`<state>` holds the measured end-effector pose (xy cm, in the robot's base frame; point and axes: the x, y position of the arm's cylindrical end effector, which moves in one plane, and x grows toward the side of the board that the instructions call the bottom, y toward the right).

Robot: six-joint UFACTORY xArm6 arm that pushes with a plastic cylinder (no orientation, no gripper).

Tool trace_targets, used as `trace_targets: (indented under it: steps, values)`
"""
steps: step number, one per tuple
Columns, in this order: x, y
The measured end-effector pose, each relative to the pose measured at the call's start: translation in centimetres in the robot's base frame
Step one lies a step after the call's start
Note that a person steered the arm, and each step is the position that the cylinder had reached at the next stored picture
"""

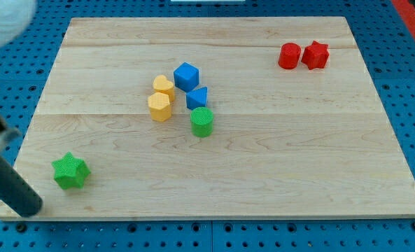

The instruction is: Keep the green star to the right of the blue triangle

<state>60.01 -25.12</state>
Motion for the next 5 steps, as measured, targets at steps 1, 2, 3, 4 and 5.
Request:
trace_targets:
  steps: [1,2,3,4,5]
  values:
    - [-1.9,0.9]
    - [-2.6,4.9]
    - [-3.3,4.9]
    - [-4.0,4.1]
    - [-5.3,6.5]
